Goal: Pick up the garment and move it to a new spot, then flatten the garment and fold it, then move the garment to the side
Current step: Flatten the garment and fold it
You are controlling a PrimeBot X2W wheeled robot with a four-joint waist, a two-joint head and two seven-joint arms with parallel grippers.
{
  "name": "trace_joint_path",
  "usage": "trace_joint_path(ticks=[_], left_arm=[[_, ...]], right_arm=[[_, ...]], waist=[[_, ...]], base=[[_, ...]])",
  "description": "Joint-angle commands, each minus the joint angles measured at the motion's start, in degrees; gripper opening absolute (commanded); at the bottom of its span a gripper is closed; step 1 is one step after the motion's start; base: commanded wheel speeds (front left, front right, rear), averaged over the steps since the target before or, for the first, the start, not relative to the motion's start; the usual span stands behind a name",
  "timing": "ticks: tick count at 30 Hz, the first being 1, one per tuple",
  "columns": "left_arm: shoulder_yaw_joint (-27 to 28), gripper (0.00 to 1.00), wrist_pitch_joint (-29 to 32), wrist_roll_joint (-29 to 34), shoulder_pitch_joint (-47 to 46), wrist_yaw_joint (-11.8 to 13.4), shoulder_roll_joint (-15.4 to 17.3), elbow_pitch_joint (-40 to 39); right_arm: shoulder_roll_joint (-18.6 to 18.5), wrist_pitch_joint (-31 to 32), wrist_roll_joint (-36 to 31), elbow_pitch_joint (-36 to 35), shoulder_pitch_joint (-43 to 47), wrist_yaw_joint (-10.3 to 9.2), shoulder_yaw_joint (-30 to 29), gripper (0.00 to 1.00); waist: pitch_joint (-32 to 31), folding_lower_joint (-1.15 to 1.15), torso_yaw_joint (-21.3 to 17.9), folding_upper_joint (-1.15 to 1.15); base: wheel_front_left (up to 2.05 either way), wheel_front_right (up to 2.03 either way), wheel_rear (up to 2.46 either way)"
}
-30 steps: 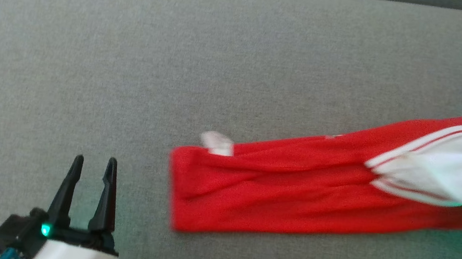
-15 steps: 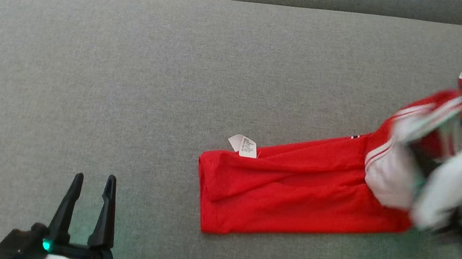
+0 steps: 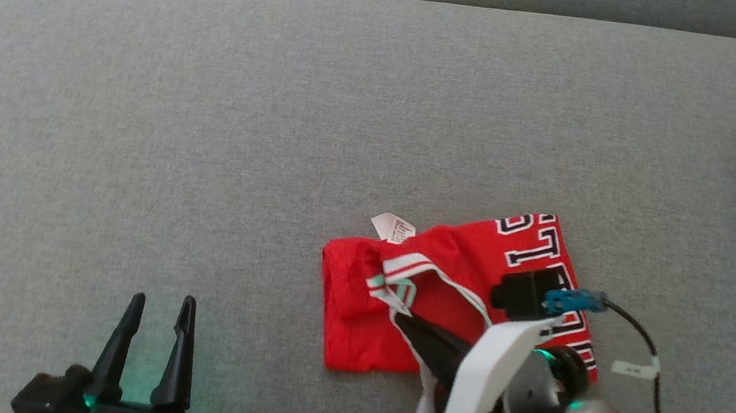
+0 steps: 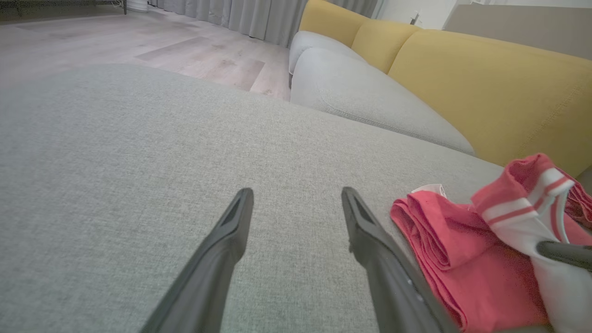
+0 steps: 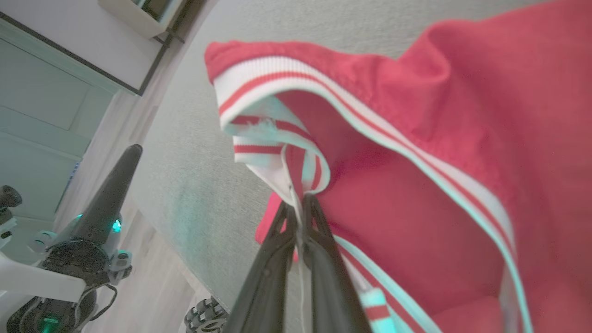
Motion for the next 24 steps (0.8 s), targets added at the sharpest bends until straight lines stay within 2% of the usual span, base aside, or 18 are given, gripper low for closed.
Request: trace_joint_path(ticks=[1,7,14,15,16,17,24], left_arm=[[1.41,1.00,-0.53,0.21,-1.00,0.09,-0.34,-1.10],[0.85,1.00,-0.53,0.63,-0.99,0.09,-0.41,0.13],[-0.25,1.00,-0.53,0.48,-1.02,0.09,-0.68,0.60],[-0.38,1.00,-0.53,0.43,-1.04,0.09,-0.73,0.66],[-0.50,1.00,-0.53,0.36,-1.07,0.09,-0.77,0.71],[-0.57,1.00,-0.53,0.26,-1.06,0.09,-0.82,0.75],[0.07,1.00,-0.53,0.14,-0.59,0.09,-1.07,0.52]], right_arm=[[0.50,-2.55,1.55,-0.57,-4.00,0.39,2.63,0.00],[0.50,-8.73,5.46,4.84,-8.69,0.39,5.66,0.00],[0.51,-10.57,8.88,8.50,-12.12,0.39,10.89,0.00],[0.51,-11.03,8.89,9.19,-12.59,0.39,11.23,0.12],[0.51,-11.64,9.08,9.68,-12.96,0.39,11.53,0.51],[0.51,-12.28,9.88,9.82,-13.15,0.39,11.97,1.00],[0.51,-18.94,21.74,6.23,-13.31,0.39,14.98,1.00]], waist=[[0.12,0.00,0.27,0.00],[0.36,0.00,0.47,0.00],[0.09,0.00,0.60,0.00],[0.02,0.00,0.69,0.00],[-0.08,0.00,0.80,0.00],[-0.24,0.00,0.91,0.00],[-0.97,0.00,1.22,0.00]], base=[[0.00,0.00,0.00],[0.00,0.00,0.00],[0.00,0.00,0.00],[0.00,0.00,0.00],[0.00,0.00,0.00],[0.00,0.00,0.00],[0.00,0.00,0.00]])
